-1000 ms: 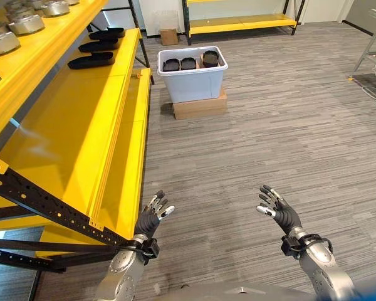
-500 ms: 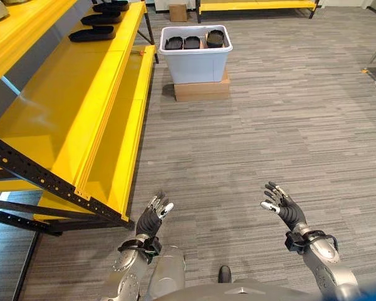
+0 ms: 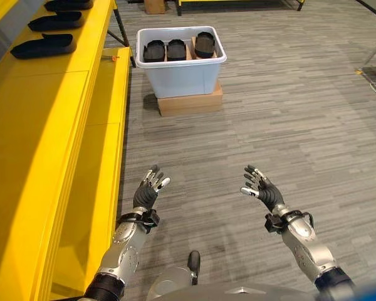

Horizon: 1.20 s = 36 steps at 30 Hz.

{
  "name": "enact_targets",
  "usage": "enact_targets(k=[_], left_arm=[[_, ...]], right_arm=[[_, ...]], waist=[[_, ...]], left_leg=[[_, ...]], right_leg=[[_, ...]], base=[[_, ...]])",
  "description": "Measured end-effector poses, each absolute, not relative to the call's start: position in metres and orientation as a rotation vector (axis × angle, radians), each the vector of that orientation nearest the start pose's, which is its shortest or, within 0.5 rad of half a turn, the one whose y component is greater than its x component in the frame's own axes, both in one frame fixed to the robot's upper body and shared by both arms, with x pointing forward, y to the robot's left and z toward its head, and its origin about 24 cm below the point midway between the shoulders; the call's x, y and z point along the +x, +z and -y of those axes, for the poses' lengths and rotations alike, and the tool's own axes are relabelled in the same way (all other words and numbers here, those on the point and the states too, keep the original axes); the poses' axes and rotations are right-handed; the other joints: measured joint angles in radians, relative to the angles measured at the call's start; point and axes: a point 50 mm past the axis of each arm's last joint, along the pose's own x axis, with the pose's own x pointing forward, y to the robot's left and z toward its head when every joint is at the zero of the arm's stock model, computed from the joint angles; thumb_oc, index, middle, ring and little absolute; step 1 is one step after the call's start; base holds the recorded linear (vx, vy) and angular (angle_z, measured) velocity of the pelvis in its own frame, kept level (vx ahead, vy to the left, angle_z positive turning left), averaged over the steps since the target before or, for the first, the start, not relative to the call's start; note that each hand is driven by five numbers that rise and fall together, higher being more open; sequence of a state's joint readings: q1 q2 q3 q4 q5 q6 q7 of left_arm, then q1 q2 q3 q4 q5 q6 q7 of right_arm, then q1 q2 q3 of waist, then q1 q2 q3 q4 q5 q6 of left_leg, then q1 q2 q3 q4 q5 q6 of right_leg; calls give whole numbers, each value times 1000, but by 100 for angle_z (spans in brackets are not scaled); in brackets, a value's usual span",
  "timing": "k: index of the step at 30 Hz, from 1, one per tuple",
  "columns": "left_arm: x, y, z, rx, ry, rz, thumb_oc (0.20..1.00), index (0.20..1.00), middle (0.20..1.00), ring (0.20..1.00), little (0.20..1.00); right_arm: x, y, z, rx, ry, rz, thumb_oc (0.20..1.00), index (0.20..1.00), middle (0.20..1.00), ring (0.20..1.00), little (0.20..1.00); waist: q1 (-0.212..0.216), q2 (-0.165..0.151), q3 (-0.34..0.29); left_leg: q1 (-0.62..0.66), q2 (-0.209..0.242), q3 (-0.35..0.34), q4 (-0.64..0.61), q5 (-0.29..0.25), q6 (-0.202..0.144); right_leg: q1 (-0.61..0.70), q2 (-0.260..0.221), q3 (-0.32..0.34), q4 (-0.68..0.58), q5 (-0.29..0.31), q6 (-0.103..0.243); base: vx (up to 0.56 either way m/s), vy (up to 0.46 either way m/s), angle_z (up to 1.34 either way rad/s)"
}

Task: Move parts from the plastic box to the shelf.

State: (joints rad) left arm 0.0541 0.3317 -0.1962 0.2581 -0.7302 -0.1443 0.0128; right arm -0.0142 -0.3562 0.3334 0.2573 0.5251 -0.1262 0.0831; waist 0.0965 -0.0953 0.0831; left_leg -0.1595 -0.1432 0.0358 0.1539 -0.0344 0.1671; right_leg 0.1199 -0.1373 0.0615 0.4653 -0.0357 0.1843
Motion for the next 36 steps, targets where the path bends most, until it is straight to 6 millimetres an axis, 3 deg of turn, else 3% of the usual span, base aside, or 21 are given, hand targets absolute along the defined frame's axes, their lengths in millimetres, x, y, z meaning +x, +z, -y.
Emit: enact_targets(k=[2, 3, 4, 6, 8, 13, 15, 16, 17, 22, 23, 24, 26, 27, 28, 29, 30, 31, 32, 34, 36], left_arm=[[228, -16, -196, -350, 18, -234, 1000, 1000, 1000, 1000, 1000], [218, -21, -196, -351, 25, -258, 1000, 1000, 1000, 1000, 1000], [213, -26, -199, -339, 42, -281, 1000, 1000, 1000, 1000, 1000], [214, -29, -194, -335, 35, -300, 1000, 1000, 1000, 1000, 1000], [212, -31, -190, -356, 28, -305, 1000, 1000, 1000, 1000, 1000], [203, -36, -199, -355, 63, -323, 1000, 1000, 1000, 1000, 1000], [202, -38, -196, -367, 60, -327, 1000, 1000, 1000, 1000, 1000], [199, -39, -195, -372, 55, -331, 1000, 1000, 1000, 1000, 1000], [200, -39, -192, -380, 44, -327, 1000, 1000, 1000, 1000, 1000], [204, -30, -185, -406, 20, -284, 1000, 1000, 1000, 1000, 1000], [204, -32, -180, -426, 20, -291, 1000, 1000, 1000, 1000, 1000], [205, -31, -177, -430, 12, -289, 1000, 1000, 1000, 1000, 1000], [210, -29, -174, -427, -8, -280, 1000, 1000, 1000, 1000, 1000], [205, -32, -177, -428, 2, -293, 1000, 1000, 1000, 1000, 1000], [201, -35, -177, -429, 8, -309, 1000, 1000, 1000, 1000, 1000], [196, -38, -177, -437, 8, -322, 1000, 1000, 1000, 1000, 1000], [199, -35, -181, -424, 3, -314, 1000, 1000, 1000, 1000, 1000], [196, -37, -186, -414, 16, -327, 1000, 1000, 1000, 1000, 1000], [195, -37, -185, -417, 17, -328, 1000, 1000, 1000, 1000, 1000], [189, -47, -182, -433, 38, -367, 1000, 1000, 1000, 1000, 1000], [185, -52, -190, -419, 75, -387, 1000, 1000, 1000, 1000, 1000]], right_arm=[[236, -17, 154, 186, 248, -243, 1000, 1000, 1000, 1000, 1000], [231, -20, 154, 171, 268, -261, 1000, 1000, 1000, 1000, 1000], [231, -22, 150, 185, 274, -268, 1000, 1000, 1000, 1000, 1000], [231, -17, 152, 188, 271, -244, 1000, 1000, 1000, 1000, 1000], [222, -21, 154, 180, 278, -264, 1000, 1000, 1000, 1000, 1000], [213, -28, 156, 157, 298, -313, 1000, 1000, 1000, 1000, 1000], [214, -28, 160, 142, 293, -322, 1000, 1000, 1000, 1000, 1000], [214, -27, 162, 141, 286, -318, 1000, 1000, 1000, 1000, 1000], [214, -27, 166, 133, 277, -318, 1000, 1000, 1000, 1000, 1000], [235, -2, 170, 107, 290, -210, 1000, 1000, 1000, 1000, 1000], [238, -1, 173, 89, 292, -207, 1000, 1000, 1000, 1000, 1000], [236, -6, 175, 92, 279, -228, 1000, 1000, 1000, 1000, 1000], [228, -12, 177, 96, 269, -258, 1000, 1000, 1000, 1000, 1000], [222, -17, 180, 95, 263, -281, 1000, 1000, 1000, 1000, 1000], [216, -20, 183, 91, 257, -297, 1000, 1000, 1000, 1000, 1000], [211, -23, 188, 76, 251, -316, 1000, 1000, 1000, 1000, 1000], [207, -26, 192, 85, 221, -333, 1000, 1000, 1000, 1000, 1000], [209, -25, 188, 106, 212, -319, 1000, 1000, 1000, 1000, 1000], [214, -22, 188, 107, 210, -301, 1000, 1000, 1000, 1000, 1000], [221, -19, 190, 92, 193, -286, 1000, 1000, 1000, 1000, 1000], [211, -30, 194, 81, 181, -341, 1000, 1000, 1000, 1000, 1000]], waist=[[-8, -4, 6], [0, 23, -30], [4, 4, -19], [-50, 62, 52], [-106, 112, 83], [-122, 85, 51], [-137, 89, 47], [-143, 81, 48], [-147, 74, 47], [-130, 69, 35], [-133, 114, 21], [-143, 113, 11], [-139, 98, 5], [-128, 93, 4], [-115, 88, 6], [-104, 69, 21], [-91, 35, 50], [-89, -7, 74], [-84, 8, 85], [-66, 86, 102], [-52, 74, 93]], left_leg=[[-98, -12, 8, 207, -75, 37], [-24, 25, -21, 26, -55, -24], [11, -12, -51, 30, -88, 1], [97, 21, -119, 7, -117, 35], [186, 55, -147, -67, -86, -15], [396, 75, -183, -170, -181, -92], [434, 99, -194, -130, -198, -144], [439, 104, -194, -83, -188, -183], [461, 110, -203, -83, -202, -187], [309, 112, -206, -118, -165, -157], [297, 168, -234, -99, -158, -148], [288, 171, -238, -73, -157, -157], [235, 150, -235, 83, -170, -187], [129, 112, -217, 345, -151, -219], [-15, 86, -212, 610, -30, -294], [-150, 54, -209, 821, 190, -288], [-320, 95, -85, 1013, 138, -222], [-407, 137, -19, 826, 84, -168], [-426, 151, -29, 650, 85, -176], [-357, 215, -79, -136, 88, -185], [-325, 204, -126, -219, 74, -174]], right_leg=[[-102, 22, 32, 228, 207, 14], [-142, 54, 28, 313, 167, 27], [-180, 40, 52, 373, 105, -6], [-386, 130, 10, 554, -85, -131], [-560, 136, -69, 355, -129, -169], [-572, 77, -67, -335, -39, -133], [-511, 96, -43, -364, 72, -155], [-472, 102, -38, -363, 139, -234], [-428, 102, -34, -370, 202, -240], [-299, 133, -64, -455, 163, -243], [-286, 174, -88, -443, 124, -232], [-263, 175, -98, -456, 117, -226], [-209, 172, -112, -501, 101, -233], [-178, 170, -115, -496, 83, -267], [-163, 158, -119, -483, 59, -280], [-143, 146, -129, -480, 41, -301], [-92, 132, -138, -506, 14, -331], [-51, 116, -137, -514, -10, -330], [-25, 132, -128, -519, -27, -333], [90, 177, -66, -547, -81, -263], [173, 149, -39, -556, -139, -249]], base=[[223, 123, 59], [354, 171, 9], [410, 144, 23], [274, 42, 50], [291, -64, 58], [275, -106, 34], [247, -133, 55], [269, -151, 58], [273, -158, 49], [215, -168, 5], [227, -191, 4], [231, -186, 33], [190, -173, 36], [159, -263, 9], [110, -211, 15], [164, -199, 31], [191, -53, 43], [321, 21, 24], [419, 99, -15], [444, 143, -95], [484, 177, -120]])
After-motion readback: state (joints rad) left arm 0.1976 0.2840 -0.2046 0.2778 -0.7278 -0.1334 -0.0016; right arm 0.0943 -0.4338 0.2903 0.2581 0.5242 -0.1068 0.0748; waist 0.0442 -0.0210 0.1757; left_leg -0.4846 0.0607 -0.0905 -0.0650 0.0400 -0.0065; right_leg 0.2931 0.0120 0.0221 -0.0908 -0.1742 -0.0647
